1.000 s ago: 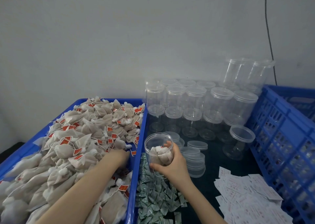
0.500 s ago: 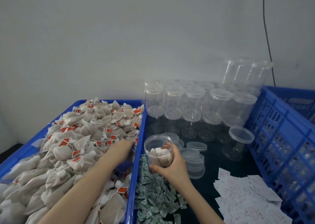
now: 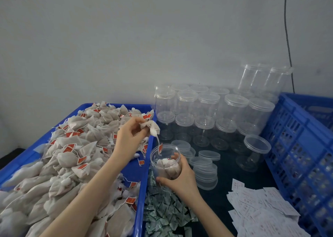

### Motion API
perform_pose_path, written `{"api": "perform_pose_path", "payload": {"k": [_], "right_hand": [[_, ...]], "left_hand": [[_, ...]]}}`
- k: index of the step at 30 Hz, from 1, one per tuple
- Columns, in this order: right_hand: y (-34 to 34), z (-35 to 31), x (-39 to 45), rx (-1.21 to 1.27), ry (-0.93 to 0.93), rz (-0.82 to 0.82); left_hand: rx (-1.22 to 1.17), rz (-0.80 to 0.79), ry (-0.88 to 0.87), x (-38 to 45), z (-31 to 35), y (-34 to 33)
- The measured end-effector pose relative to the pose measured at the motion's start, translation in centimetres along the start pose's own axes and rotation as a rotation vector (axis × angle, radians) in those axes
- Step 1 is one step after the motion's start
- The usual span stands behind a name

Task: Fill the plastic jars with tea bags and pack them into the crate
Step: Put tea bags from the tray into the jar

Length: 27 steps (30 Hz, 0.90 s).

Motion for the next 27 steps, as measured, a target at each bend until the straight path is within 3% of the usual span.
{"api": "perform_pose_path", "payload": {"k": [3,8,13,17,27], "right_hand": [[-0.3,-0.3,-0.1,0.014,0.008,0.006],[-0.2,-0.3,-0.1,0.026,-0.006,0.014],[0.2,0.2,-0.1,0.005,-0.016,0.020],[0.6,0.5,-0.1,0.040,-0.027,0.036],[1.6,1.2,-0.9,0.034,-0.042,0.047]], "left_hand": [[0.036,-0.113,-0.064,-0.6,0.7,-1.6],[0.338,-0.470,-0.162,-2.1,-0.2,-4.9],[0.428,-0.557,-0.182,-2.5,-0.8,-5.2],[0.652,-0.767,-0.162,-4.1,-1.9,-7.6],[0.688,-0.852,-0.240,-5.7,-2.0,-9.6]]}}
Point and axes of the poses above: each hand's wrist, its own x-axis towards the middle knuckle, its own y-axis out of the back of the hand, z = x × y, the point moved 7 cm from there along x, towards the middle knuckle
